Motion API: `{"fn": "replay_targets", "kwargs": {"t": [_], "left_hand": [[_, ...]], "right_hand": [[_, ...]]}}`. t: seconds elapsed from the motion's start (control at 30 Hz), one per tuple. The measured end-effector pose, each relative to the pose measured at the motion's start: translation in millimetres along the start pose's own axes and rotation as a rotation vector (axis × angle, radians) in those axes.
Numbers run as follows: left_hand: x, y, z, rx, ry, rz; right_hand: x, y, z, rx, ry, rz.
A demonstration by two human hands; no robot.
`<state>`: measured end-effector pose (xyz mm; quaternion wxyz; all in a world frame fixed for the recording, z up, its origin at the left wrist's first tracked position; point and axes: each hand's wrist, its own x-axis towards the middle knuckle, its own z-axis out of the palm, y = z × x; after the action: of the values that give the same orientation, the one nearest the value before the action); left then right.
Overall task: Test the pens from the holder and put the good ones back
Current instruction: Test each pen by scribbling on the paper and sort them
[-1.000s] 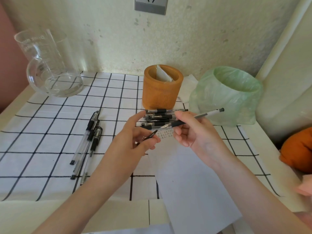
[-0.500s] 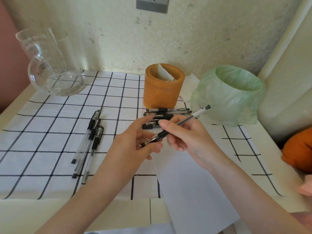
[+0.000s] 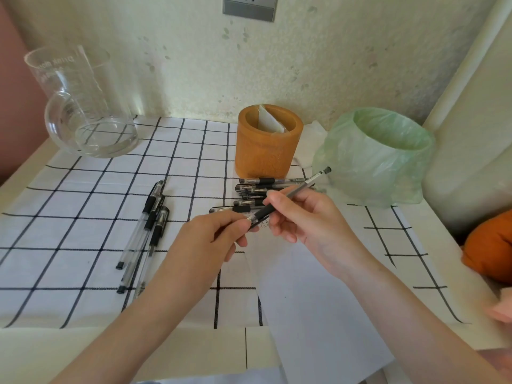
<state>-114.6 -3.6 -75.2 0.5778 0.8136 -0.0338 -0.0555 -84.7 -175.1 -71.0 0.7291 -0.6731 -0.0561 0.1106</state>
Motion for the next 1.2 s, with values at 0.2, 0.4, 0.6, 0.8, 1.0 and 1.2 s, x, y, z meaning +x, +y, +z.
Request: {"fn": "replay_targets", "kwargs": {"t": [0.2, 0.4, 0.6, 0.8, 1.0, 1.2], "left_hand": [[0.8, -7.2, -0.2, 0.042, 0.059, 0.001], [10.4, -0.2, -6.0, 0.281, 0.113, 0.054], [25.9, -16.0, -22.3, 0.554, 0.360, 0.175], [40.1, -34.6, -15.3, 0.644, 0.372, 0.217], [51.0, -42.5, -8.1, 0.661, 0.340, 0.186], [49.3, -41.8, -8.1, 0.661, 0.347, 0.186]], "right_hand": [[-0.6, 7.8, 4.9, -0.010, -0.012, -0.005], [1.9, 11.7, 13.2, 0.065, 0.062, 0.127], [5.2, -5.4, -6.8, -0.265, 0.227, 0.124], [6.8, -7.8, -20.5, -0.329, 0.325, 0.083], [5.2, 6.5, -21.5, -0.773, 0.260, 0.073], [9.1, 16.8, -23.6, -0.910, 0.163, 0.070]]}}
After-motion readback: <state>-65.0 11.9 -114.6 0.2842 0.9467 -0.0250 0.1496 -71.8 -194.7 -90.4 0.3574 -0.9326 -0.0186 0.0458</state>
